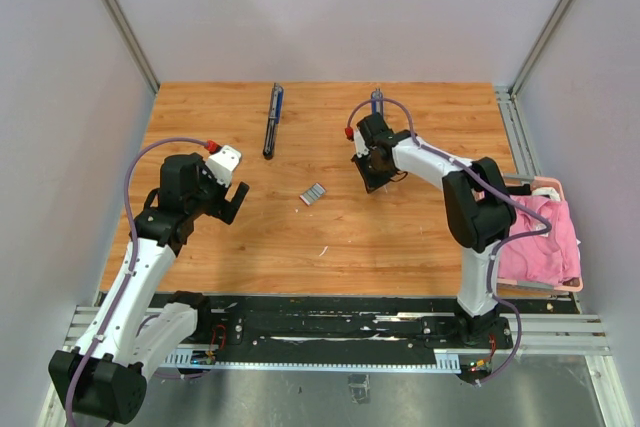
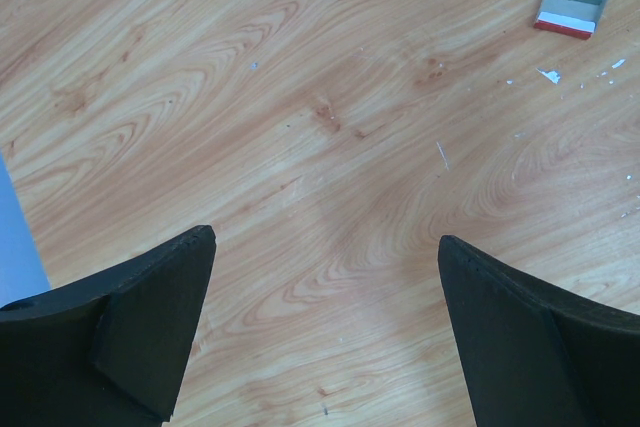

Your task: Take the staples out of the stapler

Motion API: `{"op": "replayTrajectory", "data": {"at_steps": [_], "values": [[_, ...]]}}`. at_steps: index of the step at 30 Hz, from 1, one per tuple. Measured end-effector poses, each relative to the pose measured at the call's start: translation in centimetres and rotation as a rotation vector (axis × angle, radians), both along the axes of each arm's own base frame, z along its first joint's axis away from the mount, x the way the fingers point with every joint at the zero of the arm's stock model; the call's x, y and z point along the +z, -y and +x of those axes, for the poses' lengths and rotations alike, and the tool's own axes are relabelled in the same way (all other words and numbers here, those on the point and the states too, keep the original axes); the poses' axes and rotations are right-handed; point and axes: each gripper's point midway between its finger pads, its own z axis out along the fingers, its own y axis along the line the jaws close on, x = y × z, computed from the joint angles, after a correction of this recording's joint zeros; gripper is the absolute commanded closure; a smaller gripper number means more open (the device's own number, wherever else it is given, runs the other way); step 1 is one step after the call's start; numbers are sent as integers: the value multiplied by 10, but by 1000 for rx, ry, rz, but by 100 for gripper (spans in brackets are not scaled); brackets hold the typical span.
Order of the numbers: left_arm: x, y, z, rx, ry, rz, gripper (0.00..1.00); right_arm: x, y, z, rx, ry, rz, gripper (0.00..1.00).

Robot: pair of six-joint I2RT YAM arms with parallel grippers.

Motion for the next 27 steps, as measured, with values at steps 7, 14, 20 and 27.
{"op": "replayTrajectory", "data": {"at_steps": [7, 14, 20, 27], "values": [[0, 0, 0, 0, 0, 0, 2, 11, -13, -5, 29, -23, 94, 88], [0, 0, 0, 0, 0, 0, 2, 20, -23, -9, 26, -110, 280, 88], [0, 0, 0, 1, 0, 0, 2, 27, -29, -5, -1, -181, 462, 87], [-1, 0, 0, 1, -3, 1, 2, 4, -48, -21, -15, -357, 607, 87]]}}
